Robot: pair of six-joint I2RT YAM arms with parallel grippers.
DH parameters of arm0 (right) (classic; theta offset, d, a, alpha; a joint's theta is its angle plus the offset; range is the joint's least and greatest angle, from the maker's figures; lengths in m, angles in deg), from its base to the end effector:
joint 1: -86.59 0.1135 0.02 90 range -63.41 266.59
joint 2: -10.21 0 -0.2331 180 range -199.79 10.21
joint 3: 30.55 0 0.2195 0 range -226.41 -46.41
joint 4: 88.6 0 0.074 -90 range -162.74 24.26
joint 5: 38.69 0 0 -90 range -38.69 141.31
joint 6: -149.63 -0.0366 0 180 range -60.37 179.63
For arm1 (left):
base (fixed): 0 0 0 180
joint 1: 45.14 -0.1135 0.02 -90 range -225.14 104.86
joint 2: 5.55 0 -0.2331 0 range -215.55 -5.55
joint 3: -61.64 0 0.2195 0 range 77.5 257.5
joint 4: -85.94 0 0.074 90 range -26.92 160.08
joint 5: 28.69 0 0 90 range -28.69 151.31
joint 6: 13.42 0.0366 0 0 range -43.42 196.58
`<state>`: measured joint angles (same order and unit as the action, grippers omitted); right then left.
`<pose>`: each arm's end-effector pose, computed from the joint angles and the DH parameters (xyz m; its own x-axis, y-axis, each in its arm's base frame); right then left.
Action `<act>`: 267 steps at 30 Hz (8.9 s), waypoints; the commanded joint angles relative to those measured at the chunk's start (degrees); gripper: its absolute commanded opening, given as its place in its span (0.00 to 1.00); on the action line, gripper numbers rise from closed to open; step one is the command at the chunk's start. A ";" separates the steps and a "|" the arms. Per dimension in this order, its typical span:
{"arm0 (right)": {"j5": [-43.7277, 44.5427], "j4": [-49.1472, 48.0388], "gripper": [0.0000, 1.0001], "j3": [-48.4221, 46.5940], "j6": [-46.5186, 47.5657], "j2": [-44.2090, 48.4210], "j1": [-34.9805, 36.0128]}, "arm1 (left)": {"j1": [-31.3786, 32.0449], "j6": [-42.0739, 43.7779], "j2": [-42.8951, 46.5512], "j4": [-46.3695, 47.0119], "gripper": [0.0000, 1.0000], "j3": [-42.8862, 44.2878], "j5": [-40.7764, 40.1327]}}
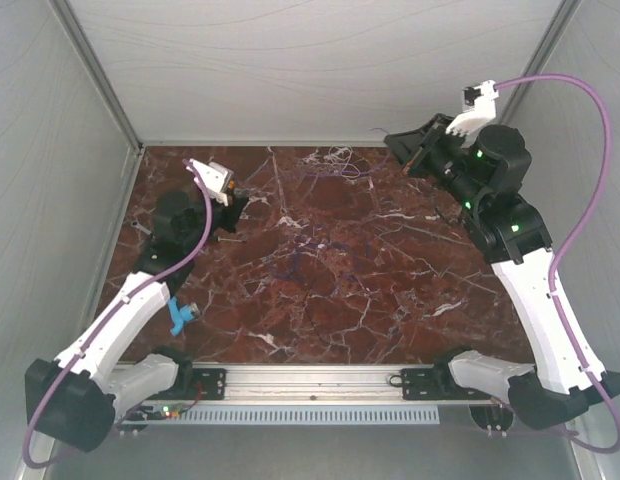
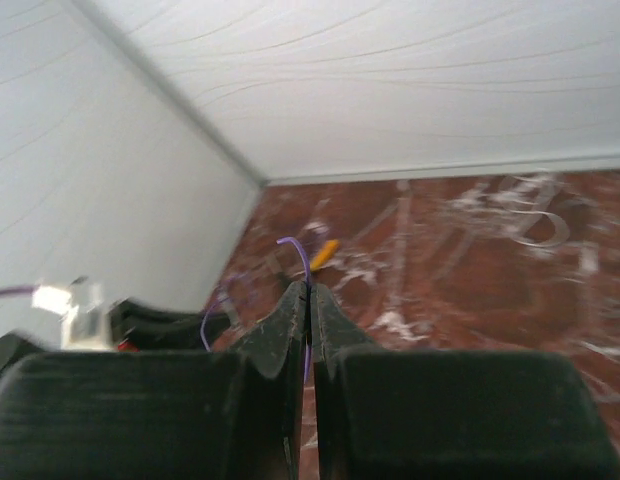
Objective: Zip-tie the wires
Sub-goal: Straighten the cable at the center of the board, then pick up the cable at the center of the board, then straighten the cable at the center of the board.
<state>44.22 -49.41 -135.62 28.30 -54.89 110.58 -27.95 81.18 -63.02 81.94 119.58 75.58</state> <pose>0.1812 0.0856 0.4674 -0.2578 0.4501 -0.8550 -0.4474 0.7287 0.5185 0.2108 -0.0746 0.3051 -0.0168 0.0866 -0.9961 0.5245 0.8489 0.0649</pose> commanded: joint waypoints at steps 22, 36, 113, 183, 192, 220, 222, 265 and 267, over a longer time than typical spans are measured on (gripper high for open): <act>7.05 -0.84 0.00 25.14 0.97 -3.66 -15.56 | 3.72 -6.25 -6.49 -20.22 0.00 7.53 -4.24; 3.45 -7.63 0.00 28.24 -0.77 -15.25 -9.06 | 8.32 -17.16 -19.82 -20.59 0.00 7.52 -13.34; 15.82 -7.82 0.63 27.76 4.91 -20.25 -5.59 | 12.69 -21.67 -15.73 -34.37 0.99 7.57 -22.36; -4.29 -24.25 0.13 -22.27 -31.41 -81.64 -14.23 | 10.32 -5.22 -1.70 -24.15 0.97 -1.91 -22.59; -4.28 -21.96 0.00 -23.10 -24.33 -75.38 -14.58 | 10.23 -5.00 -1.12 -23.83 0.97 -1.44 -22.29; -24.21 -17.25 0.00 -17.83 15.18 -37.36 -8.37 | 7.79 13.80 -4.25 -10.28 0.99 22.79 -5.41; -25.35 -18.75 0.00 -14.06 17.04 -33.33 -8.11 | 6.79 12.70 -5.11 -9.81 0.99 23.81 -3.52; -23.87 -30.98 0.00 14.38 28.16 -7.15 1.06 | 3.97 -65.36 -15.79 -2.87 0.74 15.48 9.91; -23.76 -30.76 0.00 14.50 28.24 -7.02 1.10 | 4.22 -65.58 -16.84 -2.36 0.69 15.44 9.64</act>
<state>19.50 -76.68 -121.46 55.53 -64.00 111.25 -24.13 17.23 -77.87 75.80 132.59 86.11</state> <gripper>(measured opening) 0.004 0.724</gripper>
